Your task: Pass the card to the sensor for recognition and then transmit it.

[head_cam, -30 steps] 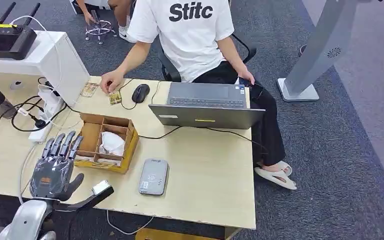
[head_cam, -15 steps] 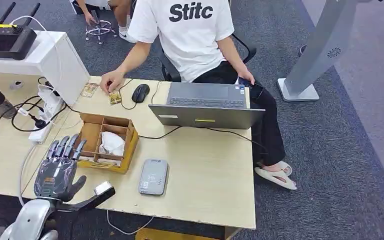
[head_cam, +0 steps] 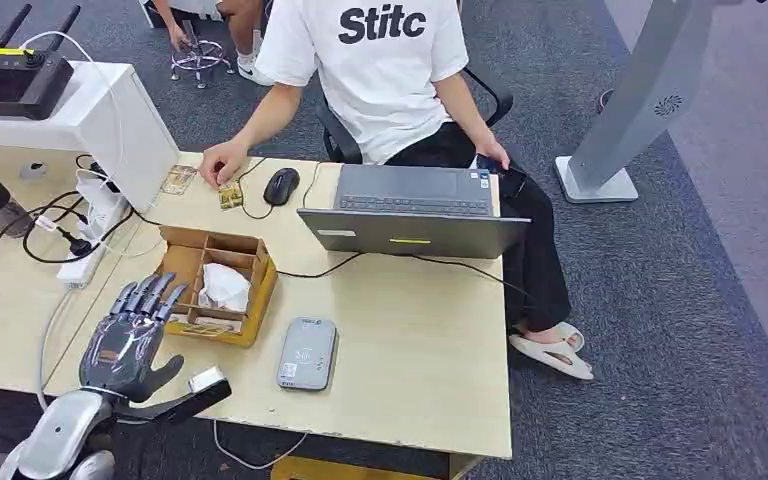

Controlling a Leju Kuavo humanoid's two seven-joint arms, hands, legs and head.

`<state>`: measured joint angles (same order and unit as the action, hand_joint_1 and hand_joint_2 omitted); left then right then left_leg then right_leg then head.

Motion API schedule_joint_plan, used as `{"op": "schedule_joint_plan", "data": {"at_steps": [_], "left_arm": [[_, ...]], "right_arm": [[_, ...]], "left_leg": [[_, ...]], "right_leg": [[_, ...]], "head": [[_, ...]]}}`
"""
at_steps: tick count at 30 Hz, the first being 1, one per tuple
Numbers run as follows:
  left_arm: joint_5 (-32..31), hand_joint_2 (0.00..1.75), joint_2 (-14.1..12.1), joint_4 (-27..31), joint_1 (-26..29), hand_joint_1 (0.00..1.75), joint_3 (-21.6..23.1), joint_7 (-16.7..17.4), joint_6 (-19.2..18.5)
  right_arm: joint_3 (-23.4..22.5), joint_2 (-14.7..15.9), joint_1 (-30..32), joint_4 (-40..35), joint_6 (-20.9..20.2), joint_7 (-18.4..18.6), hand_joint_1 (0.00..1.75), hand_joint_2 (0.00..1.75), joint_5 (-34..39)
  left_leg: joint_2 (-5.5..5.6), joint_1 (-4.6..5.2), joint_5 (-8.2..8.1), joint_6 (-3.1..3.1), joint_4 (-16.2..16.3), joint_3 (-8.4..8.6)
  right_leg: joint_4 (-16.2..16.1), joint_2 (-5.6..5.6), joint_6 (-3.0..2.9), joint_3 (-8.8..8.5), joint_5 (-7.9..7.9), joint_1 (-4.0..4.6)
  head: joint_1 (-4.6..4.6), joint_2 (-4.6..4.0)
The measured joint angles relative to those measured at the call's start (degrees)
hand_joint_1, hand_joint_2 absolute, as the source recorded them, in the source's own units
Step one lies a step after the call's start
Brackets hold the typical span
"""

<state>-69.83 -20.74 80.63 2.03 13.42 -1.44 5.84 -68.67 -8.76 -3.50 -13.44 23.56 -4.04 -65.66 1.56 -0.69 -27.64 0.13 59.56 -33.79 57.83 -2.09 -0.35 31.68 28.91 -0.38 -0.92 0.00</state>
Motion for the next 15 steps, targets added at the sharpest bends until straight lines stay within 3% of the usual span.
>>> {"op": "schedule_joint_plan", "data": {"at_steps": [15], "left_arm": [[-1.75, 1.75, -1.03, -1.79, -2.14, 0.0, 0.15, 0.79, -0.13]], "right_arm": [[0.37, 0.0, -0.08, 0.0, 0.0, 0.0, 0.0, 1.75, -0.57]], "left_leg": [[0.0, -0.01, 0.01, 0.0, 0.0, 0.01]], "right_leg": [[0.0, 0.0, 0.0, 0.0, 0.0, 0.0]], "head": [[0.0, 0.0]]}}
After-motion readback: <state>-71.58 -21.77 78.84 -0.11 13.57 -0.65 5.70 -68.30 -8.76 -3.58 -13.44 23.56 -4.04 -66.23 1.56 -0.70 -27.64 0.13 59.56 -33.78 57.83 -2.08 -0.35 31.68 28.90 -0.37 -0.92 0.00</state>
